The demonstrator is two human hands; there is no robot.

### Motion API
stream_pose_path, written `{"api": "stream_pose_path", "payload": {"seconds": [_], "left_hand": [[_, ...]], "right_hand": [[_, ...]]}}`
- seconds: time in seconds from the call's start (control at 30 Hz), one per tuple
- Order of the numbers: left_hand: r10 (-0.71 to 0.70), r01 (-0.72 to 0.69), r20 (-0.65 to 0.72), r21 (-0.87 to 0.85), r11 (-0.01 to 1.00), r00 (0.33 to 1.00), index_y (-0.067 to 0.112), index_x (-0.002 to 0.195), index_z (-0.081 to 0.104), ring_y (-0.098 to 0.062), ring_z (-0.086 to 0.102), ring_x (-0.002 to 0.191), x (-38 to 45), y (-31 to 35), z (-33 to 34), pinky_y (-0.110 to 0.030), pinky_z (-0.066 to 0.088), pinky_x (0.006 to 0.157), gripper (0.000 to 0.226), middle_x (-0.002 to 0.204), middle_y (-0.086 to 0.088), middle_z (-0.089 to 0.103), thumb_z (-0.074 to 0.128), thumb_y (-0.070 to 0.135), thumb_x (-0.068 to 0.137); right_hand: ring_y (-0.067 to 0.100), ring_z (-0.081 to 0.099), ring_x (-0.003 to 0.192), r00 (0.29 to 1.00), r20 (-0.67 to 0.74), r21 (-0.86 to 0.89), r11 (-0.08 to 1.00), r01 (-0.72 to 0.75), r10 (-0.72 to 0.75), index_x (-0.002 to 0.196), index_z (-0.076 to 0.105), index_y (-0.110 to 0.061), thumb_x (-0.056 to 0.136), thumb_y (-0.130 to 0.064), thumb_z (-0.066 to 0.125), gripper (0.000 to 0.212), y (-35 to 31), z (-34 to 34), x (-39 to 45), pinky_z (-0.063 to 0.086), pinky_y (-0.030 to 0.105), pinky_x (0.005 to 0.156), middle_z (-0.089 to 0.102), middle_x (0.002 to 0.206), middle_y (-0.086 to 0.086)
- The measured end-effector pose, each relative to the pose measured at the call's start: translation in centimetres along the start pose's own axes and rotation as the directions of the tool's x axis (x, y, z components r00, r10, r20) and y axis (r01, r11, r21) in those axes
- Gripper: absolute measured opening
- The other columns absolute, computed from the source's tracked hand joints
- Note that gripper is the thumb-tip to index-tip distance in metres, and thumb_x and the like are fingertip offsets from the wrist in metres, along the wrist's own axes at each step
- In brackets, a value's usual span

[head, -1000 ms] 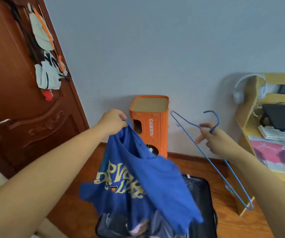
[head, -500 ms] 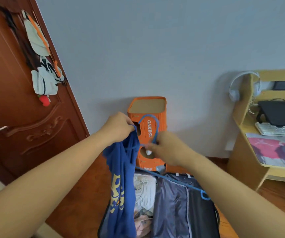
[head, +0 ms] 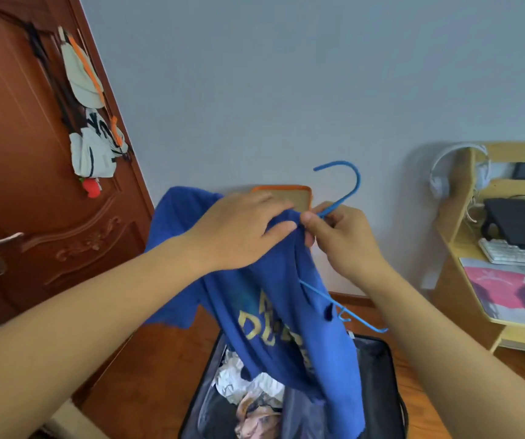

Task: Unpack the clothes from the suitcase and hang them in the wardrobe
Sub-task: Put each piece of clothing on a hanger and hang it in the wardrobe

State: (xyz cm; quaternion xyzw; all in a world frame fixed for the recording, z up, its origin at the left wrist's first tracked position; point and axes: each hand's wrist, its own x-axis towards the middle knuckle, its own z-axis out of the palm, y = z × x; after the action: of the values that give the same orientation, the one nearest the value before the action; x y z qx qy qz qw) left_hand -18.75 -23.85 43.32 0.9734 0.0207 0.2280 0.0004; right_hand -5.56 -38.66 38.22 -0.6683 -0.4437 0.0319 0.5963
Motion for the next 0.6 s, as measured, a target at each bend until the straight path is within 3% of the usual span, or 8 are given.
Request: {"api": "stream_pose_path", "payload": {"seconds": [0.1,0.2,0.23,0.33,0.43,0.47,0.53,0.6], "left_hand": [[0.029,-0.035,0.046,0.116,0.993,0.999,0.034,0.134,0.057,-0.022,0.061,0.107,1.4,-1.0,-0.6,-0.041,0.050,0.083,0.033,0.117,0.006,0.067,0.040,0.037,0.106],[-0.094,0.093,0.024,0.054,0.994,0.995,0.041,0.130,0.060,-0.026,0.064,0.103,2.1,-2.3,-0.6,-0.042,0.052,0.082,0.029,0.113,0.005,0.071,0.042,0.039,0.106],[-0.122,0.121,0.007,0.026,0.992,0.993,0.040,0.127,0.061,-0.027,0.065,0.100,2.1,-2.9,-0.5,-0.043,0.052,0.082,0.028,0.107,0.004,0.072,0.043,0.040,0.106],[-0.137,0.135,-0.022,-0.076,0.988,0.990,0.037,0.121,0.064,-0.023,0.066,0.091,1.8,-3.5,-0.6,-0.044,0.053,0.081,0.026,0.098,0.006,0.073,0.044,0.041,0.104],[-0.087,0.083,-0.030,-0.097,0.992,0.996,0.035,0.120,0.063,-0.021,0.067,0.092,1.9,-3.4,-0.9,-0.045,0.053,0.082,0.031,0.100,0.006,0.073,0.041,0.044,0.101],[-0.066,0.063,-0.029,-0.104,0.993,0.997,0.034,0.121,0.063,-0.019,0.067,0.095,1.9,-3.3,-1.1,-0.043,0.053,0.084,0.031,0.103,0.007,0.073,0.042,0.043,0.101],[-0.034,0.028,-0.052,-0.115,0.993,0.998,0.029,0.122,0.065,-0.017,0.067,0.100,1.7,-3.7,-1.4,-0.039,0.052,0.088,0.031,0.109,0.007,0.073,0.044,0.040,0.102],[-0.034,0.024,-0.080,-0.130,0.991,0.996,0.021,0.124,0.068,-0.011,0.065,0.102,1.3,-4.8,-1.9,-0.025,0.049,0.092,0.032,0.113,0.006,0.073,0.047,0.034,0.103]], "right_hand": [[0.008,0.054,0.054,0.999,-0.037,-0.111,0.993,-0.027,0.023,0.073,0.064,-0.015,0.098,-0.024,0.061,0.027,-0.7,-0.6,0.9,0.040,0.022,0.057,0.066,0.063,-0.004],[0.011,0.054,0.072,0.906,-0.383,-0.284,0.956,0.072,-0.182,0.086,0.057,-0.022,0.099,-0.025,0.055,0.013,0.5,-0.8,-0.6,0.043,0.028,0.068,0.061,0.080,-0.007],[0.014,0.052,0.074,0.877,-0.411,-0.312,0.942,0.121,-0.248,0.088,0.056,-0.020,0.098,-0.024,0.051,0.012,1.3,-0.4,-2.2,0.043,0.032,0.069,0.059,0.082,-0.004],[0.012,0.057,0.097,0.966,-0.118,-0.342,0.922,0.180,-0.232,0.109,0.060,-0.020,0.094,-0.028,0.051,0.019,5.3,3.0,-7.7,0.046,0.033,0.087,0.062,0.106,-0.005],[0.005,0.040,0.134,0.994,0.080,-0.234,0.968,0.091,-0.074,0.144,0.044,-0.023,0.086,-0.034,0.060,0.061,8.5,5.1,-7.5,0.029,0.025,0.115,0.046,0.145,-0.012],[0.005,0.045,0.131,0.996,0.088,-0.178,0.983,0.045,-0.029,0.141,0.049,-0.024,0.084,-0.033,0.061,0.059,8.8,5.1,-6.6,0.033,0.028,0.113,0.051,0.141,-0.012],[0.008,0.060,0.100,0.994,0.102,-0.092,0.996,-0.022,0.032,0.110,0.066,-0.027,0.082,-0.028,0.064,0.028,8.6,4.8,-5.2,0.048,0.037,0.094,0.066,0.104,-0.015],[0.014,0.055,0.077,0.983,0.181,-0.079,0.996,-0.029,0.043,0.088,0.063,-0.020,0.084,-0.024,0.066,0.007,8.5,4.5,-5.3,0.047,0.041,0.079,0.056,0.076,-0.009]]}}
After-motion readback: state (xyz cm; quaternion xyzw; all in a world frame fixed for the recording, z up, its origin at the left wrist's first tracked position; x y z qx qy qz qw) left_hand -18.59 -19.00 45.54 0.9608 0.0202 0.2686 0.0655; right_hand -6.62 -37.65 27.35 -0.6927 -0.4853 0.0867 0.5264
